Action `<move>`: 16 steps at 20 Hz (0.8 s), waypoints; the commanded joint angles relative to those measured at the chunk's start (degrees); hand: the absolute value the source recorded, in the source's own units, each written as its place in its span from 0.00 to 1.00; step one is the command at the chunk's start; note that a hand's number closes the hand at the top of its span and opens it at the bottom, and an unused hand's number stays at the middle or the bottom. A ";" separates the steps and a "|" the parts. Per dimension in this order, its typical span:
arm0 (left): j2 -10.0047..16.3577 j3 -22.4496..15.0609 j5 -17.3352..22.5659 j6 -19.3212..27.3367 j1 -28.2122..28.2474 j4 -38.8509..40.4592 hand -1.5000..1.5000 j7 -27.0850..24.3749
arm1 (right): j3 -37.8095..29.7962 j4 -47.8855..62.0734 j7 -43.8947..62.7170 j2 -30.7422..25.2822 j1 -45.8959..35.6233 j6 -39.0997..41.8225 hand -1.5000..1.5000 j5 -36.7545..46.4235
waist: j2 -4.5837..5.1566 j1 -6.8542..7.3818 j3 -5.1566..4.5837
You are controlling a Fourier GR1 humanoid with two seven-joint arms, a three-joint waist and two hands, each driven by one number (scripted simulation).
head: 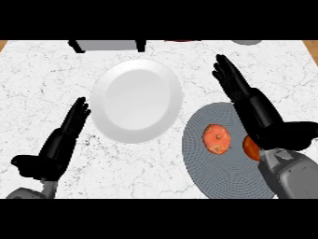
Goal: Pick the tomato from the placemat and place it in the plate
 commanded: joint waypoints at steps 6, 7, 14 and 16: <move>5.67 5.77 -6.11 4.93 -8.88 4.61 0.50 7.10 | -13.49 1.28 7.13 7.72 0.04 -1.04 0.00 -20.98 | -0.35 0.01 -0.27; 3.64 3.06 -4.62 2.88 -4.75 4.45 0.50 5.08 | -2.50 -1.97 1.68 -12.91 -5.84 8.66 0.00 5.42 | -2.29 0.23 -2.06; 1.71 4.08 -7.62 4.85 -12.12 9.45 0.50 9.68 | 0.58 3.60 -12.86 -0.32 19.85 3.63 0.00 2.94 | -0.47 -0.34 -0.41; -0.82 4.64 -8.70 3.43 -12.69 11.63 0.50 9.43 | -1.98 3.31 -15.06 -2.84 20.99 4.86 0.00 5.63 | -0.56 0.38 -0.46</move>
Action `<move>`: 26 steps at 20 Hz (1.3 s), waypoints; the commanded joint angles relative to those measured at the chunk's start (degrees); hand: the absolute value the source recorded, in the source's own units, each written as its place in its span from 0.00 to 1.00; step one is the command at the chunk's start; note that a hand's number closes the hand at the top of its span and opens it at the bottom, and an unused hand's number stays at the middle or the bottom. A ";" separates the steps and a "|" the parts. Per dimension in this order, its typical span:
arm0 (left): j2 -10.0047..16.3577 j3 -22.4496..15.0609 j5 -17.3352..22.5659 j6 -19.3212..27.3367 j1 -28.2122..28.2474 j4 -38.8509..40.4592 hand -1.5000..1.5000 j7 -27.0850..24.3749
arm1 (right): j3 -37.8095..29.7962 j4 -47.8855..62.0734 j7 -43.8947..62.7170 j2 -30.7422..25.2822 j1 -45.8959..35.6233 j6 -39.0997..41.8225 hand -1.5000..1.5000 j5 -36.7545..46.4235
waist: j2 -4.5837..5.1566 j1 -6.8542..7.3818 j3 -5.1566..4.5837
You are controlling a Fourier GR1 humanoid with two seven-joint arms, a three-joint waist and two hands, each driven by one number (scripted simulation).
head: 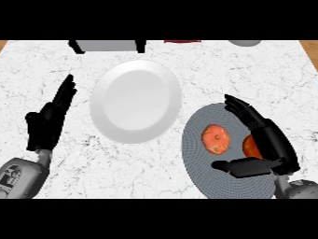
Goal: Pick the tomato from the placemat and place it in the plate
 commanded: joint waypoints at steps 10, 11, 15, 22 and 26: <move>-0.33 3.29 -1.86 -2.13 -1.41 -0.92 0.50 3.05 | -14.43 -12.10 -1.36 -16.84 9.52 4.10 0.00 3.64 | -0.30 0.35 -0.06; -2.77 1.10 -3.23 -0.29 -3.10 -1.13 0.50 5.62 | -13.53 -10.91 1.12 -17.61 8.51 3.18 0.00 6.55 | -0.23 0.37 -0.05; 0.32 3.44 -1.05 -4.41 -0.46 -1.00 0.50 2.32 | -13.31 -11.16 6.77 -27.81 11.25 13.12 0.00 6.46 | -0.32 0.85 -0.12; -2.85 2.75 -4.63 -2.77 -1.69 -0.40 0.50 4.69 | -14.48 -10.56 18.61 -30.97 3.96 22.57 0.00 2.10 | -0.08 1.11 -0.04; -3.39 5.05 -4.86 -5.81 -0.94 0.76 0.50 2.73 | -12.97 -3.50 19.72 -26.81 -2.17 26.55 0.00 3.97 | 0.05 1.40 -0.02</move>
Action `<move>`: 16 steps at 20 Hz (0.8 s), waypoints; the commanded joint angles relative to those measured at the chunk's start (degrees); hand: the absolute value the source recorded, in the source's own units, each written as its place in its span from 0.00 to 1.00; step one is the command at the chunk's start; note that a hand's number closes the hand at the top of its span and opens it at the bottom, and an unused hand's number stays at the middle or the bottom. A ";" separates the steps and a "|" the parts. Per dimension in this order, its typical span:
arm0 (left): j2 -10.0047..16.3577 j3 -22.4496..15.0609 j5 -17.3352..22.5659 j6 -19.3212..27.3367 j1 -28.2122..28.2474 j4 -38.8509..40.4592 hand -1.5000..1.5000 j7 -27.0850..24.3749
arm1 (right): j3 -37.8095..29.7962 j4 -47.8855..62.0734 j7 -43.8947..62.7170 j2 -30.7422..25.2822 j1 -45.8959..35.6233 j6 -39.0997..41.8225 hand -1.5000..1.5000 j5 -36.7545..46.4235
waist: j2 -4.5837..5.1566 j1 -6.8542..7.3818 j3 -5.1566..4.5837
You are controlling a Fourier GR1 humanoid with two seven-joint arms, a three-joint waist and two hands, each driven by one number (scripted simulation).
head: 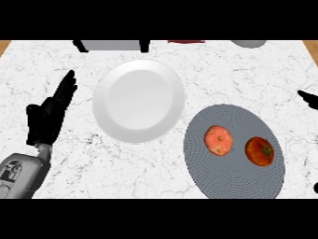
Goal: Pick the tomato from the placemat and place it in the plate
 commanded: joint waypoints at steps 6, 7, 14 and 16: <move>-2.58 1.88 -4.10 -1.24 0.98 -2.93 0.50 2.25 | 1.94 10.85 -3.78 7.31 -4.66 6.08 0.00 9.69 | -0.01 0.09 0.04; -2.89 2.00 -3.67 -1.58 3.52 -2.63 0.50 0.04 | 3.49 8.13 -3.38 8.52 -1.54 4.20 0.00 11.53 | -0.04 -0.01 0.04; -5.01 3.89 -6.10 -1.98 0.32 -2.42 0.50 3.04 | 5.72 10.01 0.34 11.46 -4.80 8.80 0.00 17.46 | -0.04 -0.09 0.03; -3.03 5.14 -4.70 -4.92 3.39 -7.21 0.50 5.01 | 4.51 14.50 -5.54 11.79 -3.95 8.67 0.00 20.24 | -0.06 0.07 0.05</move>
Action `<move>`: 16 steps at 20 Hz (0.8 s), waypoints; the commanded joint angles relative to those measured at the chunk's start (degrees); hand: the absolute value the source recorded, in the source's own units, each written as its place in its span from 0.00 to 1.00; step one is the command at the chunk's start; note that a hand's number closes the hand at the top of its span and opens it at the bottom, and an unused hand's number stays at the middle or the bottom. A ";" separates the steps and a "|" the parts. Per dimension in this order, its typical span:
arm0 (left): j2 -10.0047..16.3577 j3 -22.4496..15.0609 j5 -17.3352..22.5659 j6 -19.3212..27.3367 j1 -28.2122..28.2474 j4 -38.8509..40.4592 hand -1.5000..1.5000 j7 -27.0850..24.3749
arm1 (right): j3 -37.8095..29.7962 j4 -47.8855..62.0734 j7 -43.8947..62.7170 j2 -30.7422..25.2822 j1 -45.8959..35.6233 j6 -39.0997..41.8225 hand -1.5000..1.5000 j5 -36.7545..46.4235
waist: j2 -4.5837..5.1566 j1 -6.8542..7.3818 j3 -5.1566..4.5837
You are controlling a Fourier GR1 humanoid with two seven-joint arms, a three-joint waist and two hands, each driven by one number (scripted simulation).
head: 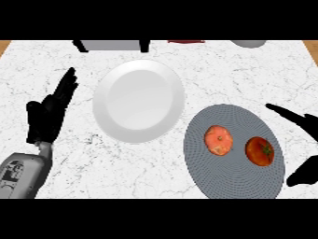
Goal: Pick the tomato from the placemat and place it in the plate
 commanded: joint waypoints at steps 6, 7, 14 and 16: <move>-3.00 3.63 -2.62 -2.49 1.36 1.19 0.50 -2.58 | 0.66 8.62 -5.97 6.98 -1.02 0.91 0.00 10.96 | 0.00 -0.10 0.00; -2.15 4.30 -2.41 -4.14 1.75 3.51 0.50 -4.92 | 1.89 4.42 -0.87 8.29 -0.25 1.48 0.00 10.62 | -0.01 -0.19 -0.02; -4.63 5.47 -5.24 -5.10 -1.23 2.61 0.50 -0.13 | -0.72 6.92 -4.28 10.76 0.04 2.26 0.00 16.24 | -0.03 -0.25 -0.01; -6.03 3.88 -6.55 -4.11 2.04 0.35 0.50 -1.55 | -0.34 12.05 -10.96 12.46 -0.30 -2.29 1.00 18.89 | -0.01 -0.09 0.01</move>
